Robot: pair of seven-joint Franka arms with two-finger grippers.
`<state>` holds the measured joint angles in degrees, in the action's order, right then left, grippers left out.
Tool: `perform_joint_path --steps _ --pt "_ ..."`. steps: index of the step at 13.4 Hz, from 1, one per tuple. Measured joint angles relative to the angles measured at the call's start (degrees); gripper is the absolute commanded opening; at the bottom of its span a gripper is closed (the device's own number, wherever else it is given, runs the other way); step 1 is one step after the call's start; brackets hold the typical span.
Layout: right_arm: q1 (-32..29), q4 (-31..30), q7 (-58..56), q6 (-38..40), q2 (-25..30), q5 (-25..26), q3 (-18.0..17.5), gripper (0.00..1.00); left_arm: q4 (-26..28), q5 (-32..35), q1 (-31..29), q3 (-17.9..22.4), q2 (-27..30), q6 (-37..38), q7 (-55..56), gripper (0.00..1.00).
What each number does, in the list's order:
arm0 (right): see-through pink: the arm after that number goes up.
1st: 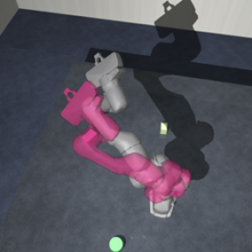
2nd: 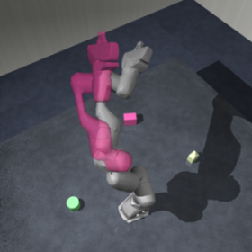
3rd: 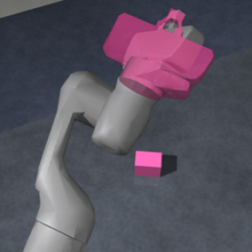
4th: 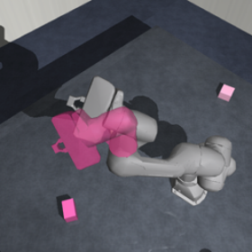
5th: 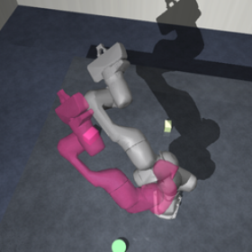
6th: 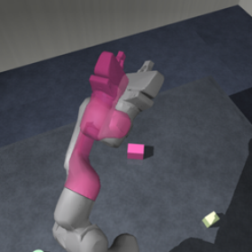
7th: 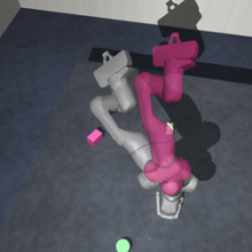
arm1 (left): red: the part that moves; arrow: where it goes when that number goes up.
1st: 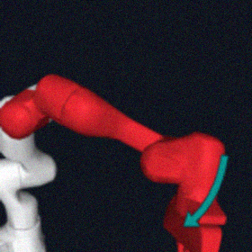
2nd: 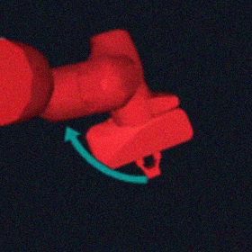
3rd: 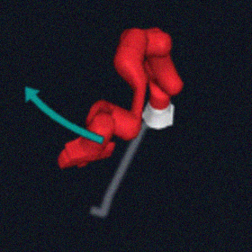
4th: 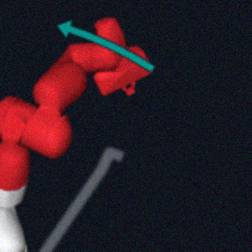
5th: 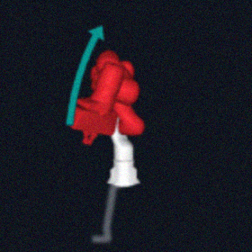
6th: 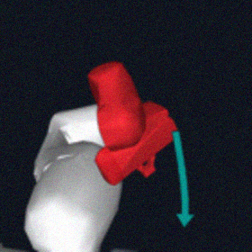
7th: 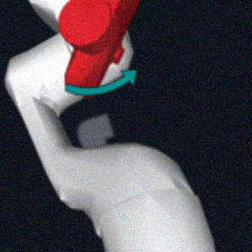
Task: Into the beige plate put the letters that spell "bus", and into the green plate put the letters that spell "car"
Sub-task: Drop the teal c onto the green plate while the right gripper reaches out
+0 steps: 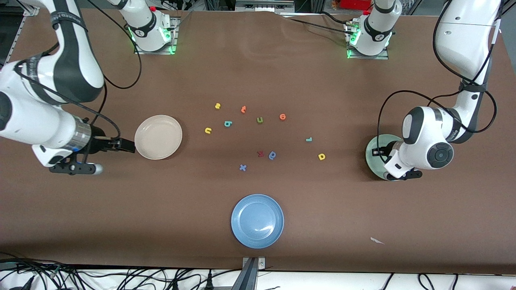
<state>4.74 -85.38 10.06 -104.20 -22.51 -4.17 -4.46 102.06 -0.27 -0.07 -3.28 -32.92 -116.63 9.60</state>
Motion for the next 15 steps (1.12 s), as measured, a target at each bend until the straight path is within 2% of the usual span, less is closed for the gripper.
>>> perform_joint_path --steps 1,3,4,6,7,11,15 --pt "0.99 -0.04 1.43 -1.17 -0.43 0.0 -0.08 1.0 0.0 0.0 0.0 0.0 -0.26 -1.14 0.0 0.25" --pt "2.74 -1.59 5.81 -4.34 -0.98 0.0 -1.15 1.0 0.0 0.0 -0.02 0.02 -0.65 -2.53 0.0 0.63" --pt "3.14 -3.32 8.04 -6.39 -0.99 0.01 -2.38 1.0 0.0 0.0 -0.13 0.06 -0.76 -2.74 0.0 0.74" --pt "3.62 -6.11 12.06 -8.88 -0.99 0.32 -4.56 1.0 0.0 0.0 -0.44 0.07 -0.78 -2.81 0.0 0.85" --pt "3.94 -6.97 13.92 -9.38 -1.0 0.64 -5.43 1.0 0.0 0.0 -0.54 0.07 -0.79 -2.83 -0.02 0.99" --pt "6.3 -12.21 20.07 -14.32 -1.12 4.47 -8.33 1.0 -0.77 -0.07 -0.56 -0.43 -0.75 -3.41 1.02 1.0" --pt "7.67 -18.24 24.69 -19.26 -1.23 9.7 -11.46 1.0 -2.44 -0.17 1.09 -4.5 -0.7 -3.49 13.04 1.0"
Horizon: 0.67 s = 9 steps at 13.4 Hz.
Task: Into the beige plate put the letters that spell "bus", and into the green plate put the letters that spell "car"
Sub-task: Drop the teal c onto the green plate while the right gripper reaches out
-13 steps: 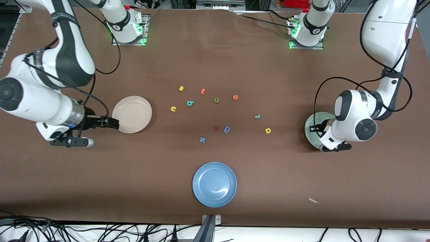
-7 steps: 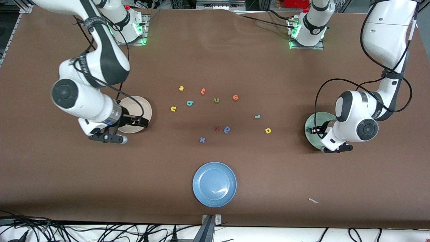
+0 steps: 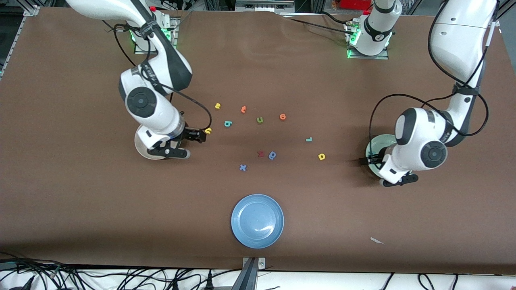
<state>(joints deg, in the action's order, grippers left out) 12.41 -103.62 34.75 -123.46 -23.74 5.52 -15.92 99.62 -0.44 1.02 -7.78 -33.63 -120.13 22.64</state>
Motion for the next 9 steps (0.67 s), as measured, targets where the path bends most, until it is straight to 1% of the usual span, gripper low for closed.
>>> perform_joint_path --steps 2,4,6,9 --pt "0.6 -3.58 3.3 -4.16 -0.18 3.71 -1.1 1.0 -0.06 0.0 2.02 -0.97 -0.02 -0.2 7.68 1.0" --pt "0.89 -6.73 5.75 -8.4 -0.83 6.7 -1.88 1.0 -0.05 0.0 3.81 -1.05 -0.06 -0.55 13.54 1.0" --pt "0.95 -9.76 7.46 -13.05 -1.41 7.68 -2.02 1.0 -0.05 0.0 4.41 -1.05 -0.16 -0.61 16.15 1.0" --pt "0.96 -13.32 9.21 -19.46 -2.38 9.07 -2.18 1.0 -0.05 0.0 4.51 -1.05 -0.6 -0.66 16.74 1.0"
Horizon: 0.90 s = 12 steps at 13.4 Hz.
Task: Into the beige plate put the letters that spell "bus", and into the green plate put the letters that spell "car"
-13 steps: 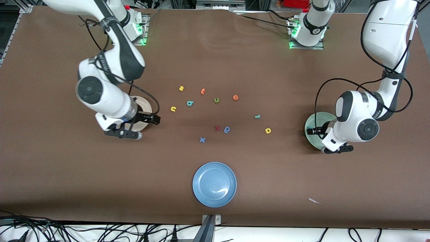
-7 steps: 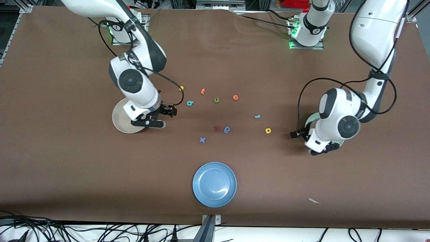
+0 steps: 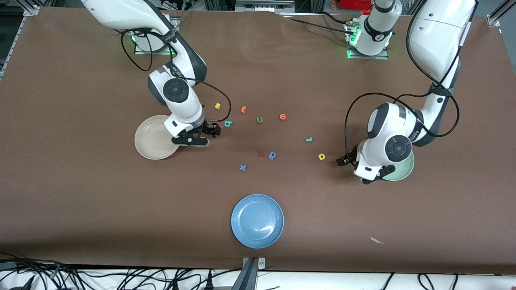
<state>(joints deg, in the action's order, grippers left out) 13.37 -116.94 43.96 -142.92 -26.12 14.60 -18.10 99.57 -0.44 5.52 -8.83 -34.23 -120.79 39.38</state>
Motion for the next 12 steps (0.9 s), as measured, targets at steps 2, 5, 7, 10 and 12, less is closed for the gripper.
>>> perform_joint_path --steps 2,5,7,10,12 --pt "0.0 -0.97 1.1 -1.85 -0.75 1.15 -0.1 1.0 0.0 0.0 0.04 0.0 -0.14 -0.02 0.6 1.0" --pt "0.01 -1.59 3.23 -2.5 -1.64 3.95 -0.32 1.0 0.21 0.0 1.51 -0.04 -0.54 -0.03 3.1 1.0" --pt "0.03 -3.74 4.15 -5.47 -1.88 4.85 -0.39 1.0 0.51 0.0 2.86 -0.04 -1.37 -0.02 4.41 1.0" --pt "0.04 -7.51 4.56 -9.92 -2.03 4.99 -0.39 1.0 0.59 0.0 3.66 -0.03 -2.0 -0.05 5.77 1.0" --pt "0.04 -7.97 4.65 -10.29 -2.04 5.0 -0.39 1.0 0.4 0.0 4.12 -0.04 -1.99 -0.35 7.14 1.0"
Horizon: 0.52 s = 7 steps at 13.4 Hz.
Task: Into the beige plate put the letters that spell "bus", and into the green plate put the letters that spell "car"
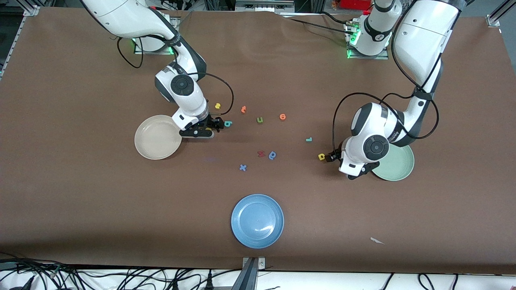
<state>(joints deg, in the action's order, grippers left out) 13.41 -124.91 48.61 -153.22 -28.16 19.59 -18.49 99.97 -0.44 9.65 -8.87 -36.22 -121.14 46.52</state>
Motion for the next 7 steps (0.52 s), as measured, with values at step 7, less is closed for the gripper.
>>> perform_joint_path --steps 7 --pt "0.0 -0.19 0.64 -0.4 -0.81 0.01 0.0 0.8 -3.69 -1.38 1.43 0.06 0.27 -0.44 1.56 0.99"
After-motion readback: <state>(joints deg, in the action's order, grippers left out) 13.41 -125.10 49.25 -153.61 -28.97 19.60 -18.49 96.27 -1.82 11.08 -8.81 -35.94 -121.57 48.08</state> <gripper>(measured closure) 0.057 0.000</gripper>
